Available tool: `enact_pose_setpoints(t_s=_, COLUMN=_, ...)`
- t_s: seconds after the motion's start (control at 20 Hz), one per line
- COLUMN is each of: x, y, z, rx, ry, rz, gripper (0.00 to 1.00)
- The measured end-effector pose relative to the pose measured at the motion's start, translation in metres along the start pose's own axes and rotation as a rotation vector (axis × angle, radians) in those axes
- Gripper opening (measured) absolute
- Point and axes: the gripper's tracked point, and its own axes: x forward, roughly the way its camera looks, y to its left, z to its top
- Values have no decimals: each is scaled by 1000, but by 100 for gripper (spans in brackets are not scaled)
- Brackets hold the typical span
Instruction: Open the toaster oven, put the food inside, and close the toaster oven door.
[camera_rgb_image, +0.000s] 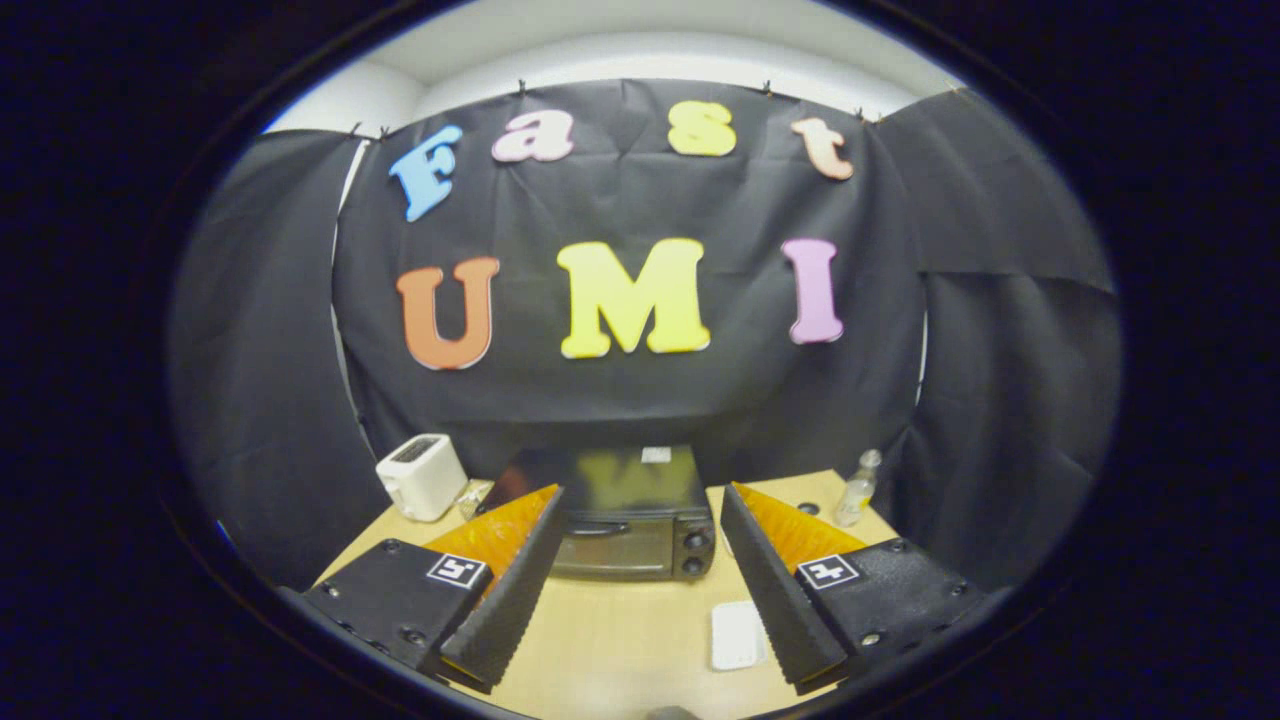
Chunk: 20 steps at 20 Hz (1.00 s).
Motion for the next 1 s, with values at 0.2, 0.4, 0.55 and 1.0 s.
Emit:
enact_pose_setpoints(t_s=0.2, x=-63, y=-26, z=60, rx=23, ry=-130, rz=-38, gripper=98)
enact_pose_setpoints(t_s=0.4, x=-105, y=-46, z=94, rx=-61, ry=-239, rz=-67, gripper=98)
enact_pose_setpoints(t_s=0.55, x=-120, y=-47, z=94, rx=-100, ry=-247, rz=-41, gripper=97)
enact_pose_setpoints(t_s=1.0, x=-122, y=-85, z=69, rx=-56, ry=-180, rz=39, gripper=97)
